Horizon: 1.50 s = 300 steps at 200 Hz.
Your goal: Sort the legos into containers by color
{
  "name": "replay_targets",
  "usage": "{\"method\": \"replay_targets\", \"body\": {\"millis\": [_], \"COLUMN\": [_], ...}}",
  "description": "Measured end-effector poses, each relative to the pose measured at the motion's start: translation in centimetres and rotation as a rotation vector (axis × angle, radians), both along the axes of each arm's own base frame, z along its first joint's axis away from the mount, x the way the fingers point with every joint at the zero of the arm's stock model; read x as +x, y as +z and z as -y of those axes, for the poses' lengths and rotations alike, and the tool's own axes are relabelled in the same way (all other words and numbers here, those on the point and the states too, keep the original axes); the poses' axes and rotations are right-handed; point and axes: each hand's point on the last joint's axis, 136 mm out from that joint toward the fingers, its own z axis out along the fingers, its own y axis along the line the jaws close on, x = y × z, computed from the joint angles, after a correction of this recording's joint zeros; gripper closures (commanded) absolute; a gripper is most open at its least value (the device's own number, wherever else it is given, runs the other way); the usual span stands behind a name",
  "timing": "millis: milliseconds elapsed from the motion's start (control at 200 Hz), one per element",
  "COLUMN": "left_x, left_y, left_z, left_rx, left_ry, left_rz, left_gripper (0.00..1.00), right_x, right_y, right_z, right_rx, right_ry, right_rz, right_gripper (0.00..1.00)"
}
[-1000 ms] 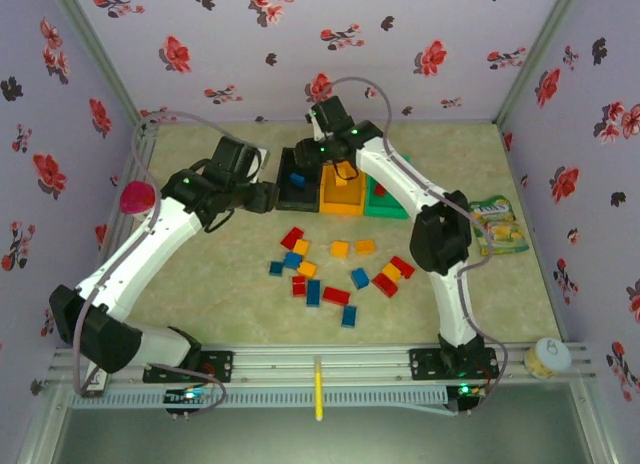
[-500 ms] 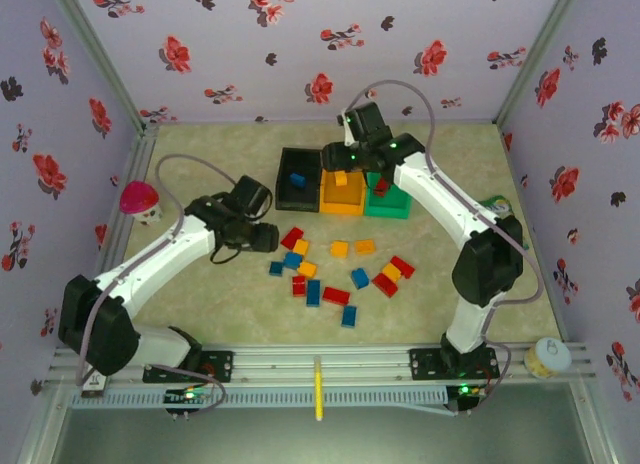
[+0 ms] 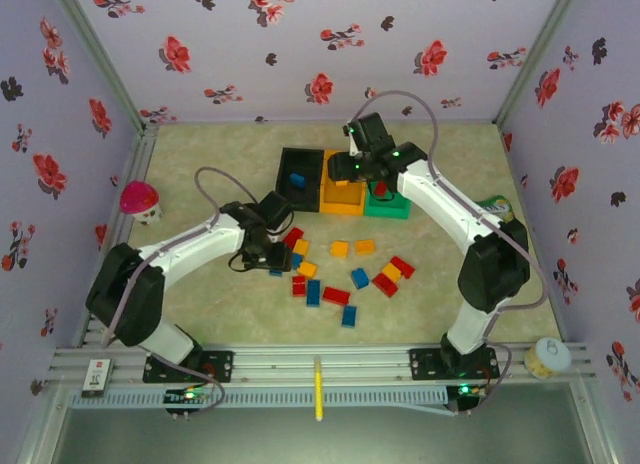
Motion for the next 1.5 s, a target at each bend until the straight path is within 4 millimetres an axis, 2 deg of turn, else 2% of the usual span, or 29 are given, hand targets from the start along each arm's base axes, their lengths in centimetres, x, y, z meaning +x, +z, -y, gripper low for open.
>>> {"method": "replay_targets", "body": {"millis": [380, 705, 1070, 1300, 1500], "left_x": [0.5, 1.3, 1.2, 1.0, 1.0], "left_y": [-2.1, -2.0, -2.3, -3.2, -3.8], "left_z": [0.9, 0.7, 0.6, 0.5, 0.5], "left_rx": [0.029, 0.052, 0.060, 0.079, 0.088], "left_ry": [-0.017, -0.015, -0.015, -0.017, -0.020], "left_rz": [-0.044, -0.017, -0.024, -0.046, -0.055], "left_gripper": [0.44, 0.41, 0.45, 0.46, 0.52], "right_x": [0.0, -0.2, -0.2, -0.2, -0.2], "right_y": [-0.6, -0.5, -0.5, -0.5, -0.5], "right_z": [0.8, 1.4, 1.4, 1.4, 1.4], "right_rx": [-0.020, -0.022, -0.022, -0.022, -0.024], "right_ry": [-0.019, -0.029, -0.029, -0.030, -0.032], "right_rz": [-0.006, -0.004, -0.004, -0.004, -0.003], "right_gripper": [0.41, 0.41, 0.41, 0.41, 0.41]}}
